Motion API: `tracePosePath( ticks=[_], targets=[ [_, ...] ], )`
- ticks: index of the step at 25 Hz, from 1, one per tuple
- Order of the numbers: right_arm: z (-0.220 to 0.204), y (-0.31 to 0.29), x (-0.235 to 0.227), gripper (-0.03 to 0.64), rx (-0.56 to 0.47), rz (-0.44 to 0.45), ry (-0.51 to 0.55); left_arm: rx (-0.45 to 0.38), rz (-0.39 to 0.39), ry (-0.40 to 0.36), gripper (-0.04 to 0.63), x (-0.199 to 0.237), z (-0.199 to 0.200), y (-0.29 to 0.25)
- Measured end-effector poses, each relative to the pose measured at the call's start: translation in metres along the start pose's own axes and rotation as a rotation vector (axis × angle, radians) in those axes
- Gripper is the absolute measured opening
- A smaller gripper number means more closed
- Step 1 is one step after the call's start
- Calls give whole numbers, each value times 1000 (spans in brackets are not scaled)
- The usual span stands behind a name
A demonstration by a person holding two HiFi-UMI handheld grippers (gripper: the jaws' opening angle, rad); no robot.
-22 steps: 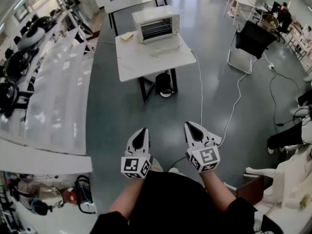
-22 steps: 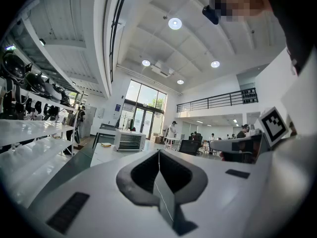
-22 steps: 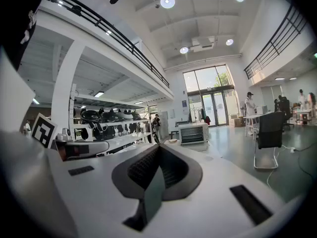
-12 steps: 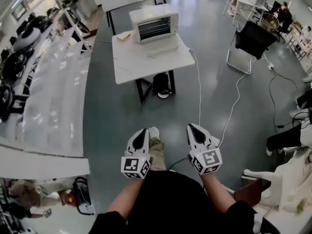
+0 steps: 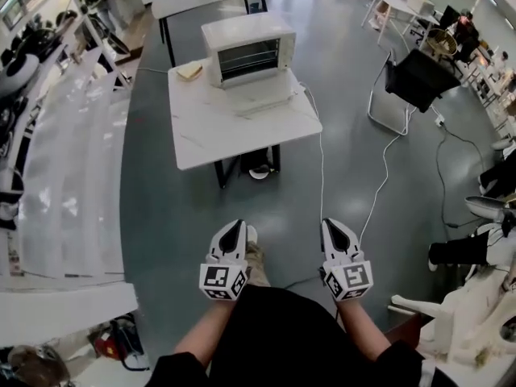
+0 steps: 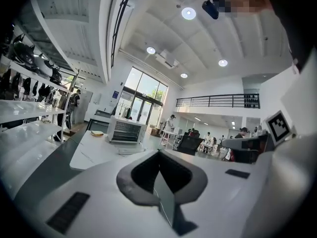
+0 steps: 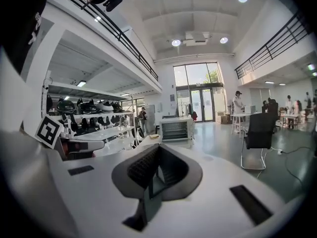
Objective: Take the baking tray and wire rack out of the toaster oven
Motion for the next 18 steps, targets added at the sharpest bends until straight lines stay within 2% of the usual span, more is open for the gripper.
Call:
tracePosePath(
  ticks=[6,10,13,18],
  targets=[
    [32,-118,-25,21,25,5,-6,62,-46,28,20,54,39,-96],
    [56,-188,-26,21,35,55,-12,78,-99,18,20,77,75,-145],
    [77,-231,-27,21,20,58,-3,64,-114,12,20,96,99,-174],
    [90,-284,-12,21,36,87,14,58,-141,52,20,124,117,-200]
  ],
)
Point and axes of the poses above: the fingertips, and each gripper's own axes: y backward along the fingers, x to its left, z out of its top, the point moved 2 cm from there along y, backward along the fingers, and after that the axes turned 9 degrees about y, right-handed, at the moved point
